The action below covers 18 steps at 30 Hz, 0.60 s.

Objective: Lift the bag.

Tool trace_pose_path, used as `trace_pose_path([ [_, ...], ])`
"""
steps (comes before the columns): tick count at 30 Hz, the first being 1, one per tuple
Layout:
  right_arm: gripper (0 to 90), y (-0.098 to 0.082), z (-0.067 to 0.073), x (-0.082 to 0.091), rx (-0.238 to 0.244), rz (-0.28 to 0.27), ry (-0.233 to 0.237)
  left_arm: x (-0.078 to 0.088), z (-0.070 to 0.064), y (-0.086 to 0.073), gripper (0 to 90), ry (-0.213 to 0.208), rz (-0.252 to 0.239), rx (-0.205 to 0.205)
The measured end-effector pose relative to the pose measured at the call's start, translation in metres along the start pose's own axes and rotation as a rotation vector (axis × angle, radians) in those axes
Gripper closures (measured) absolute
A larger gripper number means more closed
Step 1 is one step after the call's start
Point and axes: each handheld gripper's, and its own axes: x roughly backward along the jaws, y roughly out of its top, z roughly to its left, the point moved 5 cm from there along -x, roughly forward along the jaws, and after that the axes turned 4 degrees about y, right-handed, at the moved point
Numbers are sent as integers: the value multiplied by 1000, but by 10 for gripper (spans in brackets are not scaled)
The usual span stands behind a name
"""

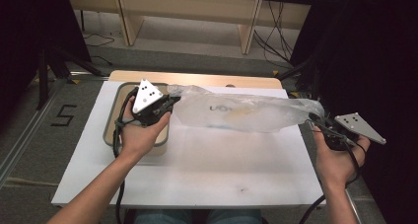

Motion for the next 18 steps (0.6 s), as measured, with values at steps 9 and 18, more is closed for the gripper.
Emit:
trace_pose_path([
  [9, 900, 7, 0, 4, -4, -30, -5, 9, -4, 13, 891, -10, -47, -7],
  [18, 900, 30, -2, 13, 14, -83, -15, 12, -2, 36, 891, -3, -95, -13],
])
